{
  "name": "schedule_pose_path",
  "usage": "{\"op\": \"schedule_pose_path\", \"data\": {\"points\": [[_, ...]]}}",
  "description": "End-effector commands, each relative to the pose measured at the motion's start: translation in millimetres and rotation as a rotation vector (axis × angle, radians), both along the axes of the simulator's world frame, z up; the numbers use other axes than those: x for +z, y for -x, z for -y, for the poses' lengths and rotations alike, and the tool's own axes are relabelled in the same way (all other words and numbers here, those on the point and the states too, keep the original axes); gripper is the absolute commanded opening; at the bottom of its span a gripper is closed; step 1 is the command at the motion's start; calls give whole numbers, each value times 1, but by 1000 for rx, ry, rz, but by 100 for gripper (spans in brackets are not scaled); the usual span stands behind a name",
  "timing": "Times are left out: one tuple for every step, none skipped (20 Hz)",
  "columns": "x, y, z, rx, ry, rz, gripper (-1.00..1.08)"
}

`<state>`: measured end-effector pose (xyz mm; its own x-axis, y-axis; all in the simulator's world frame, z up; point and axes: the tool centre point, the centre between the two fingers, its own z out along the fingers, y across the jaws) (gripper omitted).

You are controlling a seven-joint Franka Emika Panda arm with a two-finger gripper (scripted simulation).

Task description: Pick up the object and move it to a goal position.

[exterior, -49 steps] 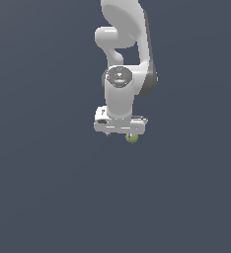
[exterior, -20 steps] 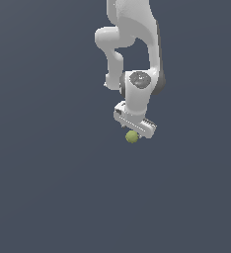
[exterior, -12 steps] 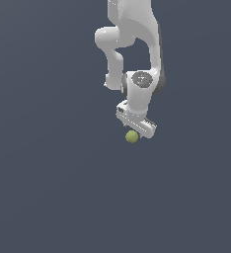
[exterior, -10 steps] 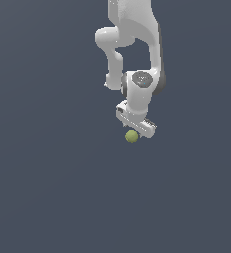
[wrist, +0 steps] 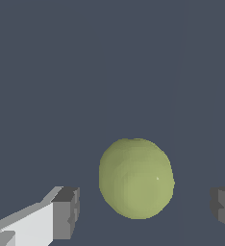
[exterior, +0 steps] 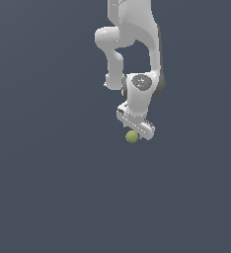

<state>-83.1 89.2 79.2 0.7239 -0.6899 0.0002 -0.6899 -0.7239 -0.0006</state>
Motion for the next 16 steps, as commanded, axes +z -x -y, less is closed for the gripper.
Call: {"op": "schedule_pose_path", "data": {"points": [[-10,1,0,-1,0,-1,100],[-16,1,0,-2,0,-1,100],[-21,1,0,-2,0,-1,100],[-26,1,0,-2,0,-1,100],[-30,1,0,-2,0,-1,100],[-33,1,0,-3,0,-1,100],[-35,1,0,-3,0,-1,100],[-37,1,0,-3,0,-1,100],[-39,1,0,-3,0,-1,100],[-40,1,0,-3,0,-1,100],[-40,1,0,-3,0,-1,100],[-40,1,0,-3,0,-1,-100],[-40,1,0,-3,0,-1,-100],[-40,1,0,-3,0,-1,-100],[-40,1,0,-3,0,-1,-100],[-40,1,0,-3,0,-1,-100]]}}
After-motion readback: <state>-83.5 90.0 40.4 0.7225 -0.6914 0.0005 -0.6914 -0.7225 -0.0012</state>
